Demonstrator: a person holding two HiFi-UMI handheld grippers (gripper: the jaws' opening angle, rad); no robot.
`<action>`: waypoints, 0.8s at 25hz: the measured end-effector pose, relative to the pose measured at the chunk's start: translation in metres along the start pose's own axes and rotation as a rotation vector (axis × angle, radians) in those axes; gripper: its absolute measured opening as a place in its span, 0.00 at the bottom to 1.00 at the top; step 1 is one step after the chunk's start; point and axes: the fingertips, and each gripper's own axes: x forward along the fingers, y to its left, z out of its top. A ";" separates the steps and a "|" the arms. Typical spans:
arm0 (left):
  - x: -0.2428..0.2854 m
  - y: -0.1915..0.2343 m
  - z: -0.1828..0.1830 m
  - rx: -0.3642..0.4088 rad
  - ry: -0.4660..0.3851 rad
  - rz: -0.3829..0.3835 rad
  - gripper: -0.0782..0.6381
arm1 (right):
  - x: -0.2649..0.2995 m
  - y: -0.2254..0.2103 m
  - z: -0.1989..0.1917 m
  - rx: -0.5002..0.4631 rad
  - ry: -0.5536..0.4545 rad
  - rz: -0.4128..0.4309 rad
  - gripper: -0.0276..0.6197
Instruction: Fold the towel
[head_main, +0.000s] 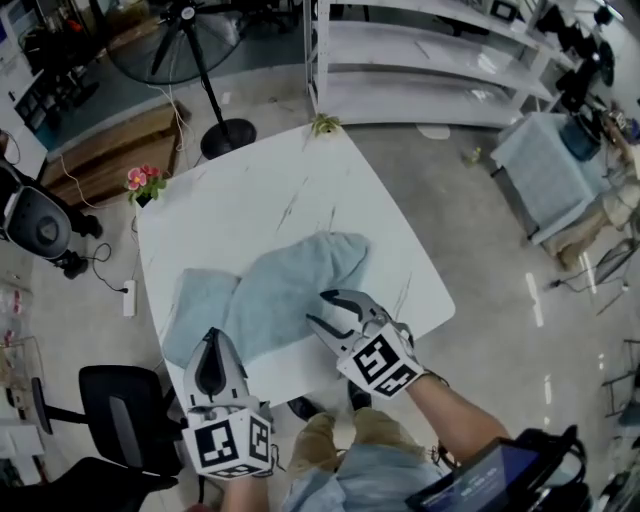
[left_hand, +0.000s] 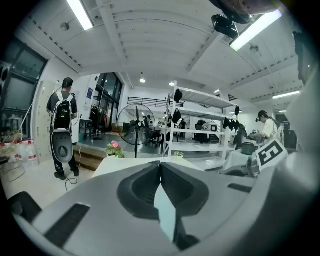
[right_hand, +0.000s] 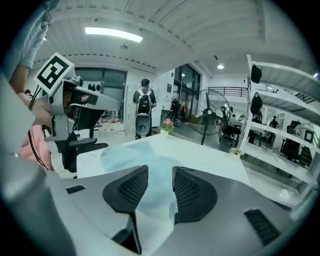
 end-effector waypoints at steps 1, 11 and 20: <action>0.002 -0.006 -0.009 0.004 0.019 0.003 0.12 | -0.003 -0.007 -0.018 0.002 0.026 -0.005 0.30; 0.002 -0.029 -0.077 0.010 0.171 0.105 0.12 | 0.031 -0.035 -0.138 -0.059 0.264 0.096 0.31; -0.012 -0.032 -0.068 0.016 0.127 0.167 0.12 | 0.019 -0.045 -0.152 -0.076 0.338 0.172 0.10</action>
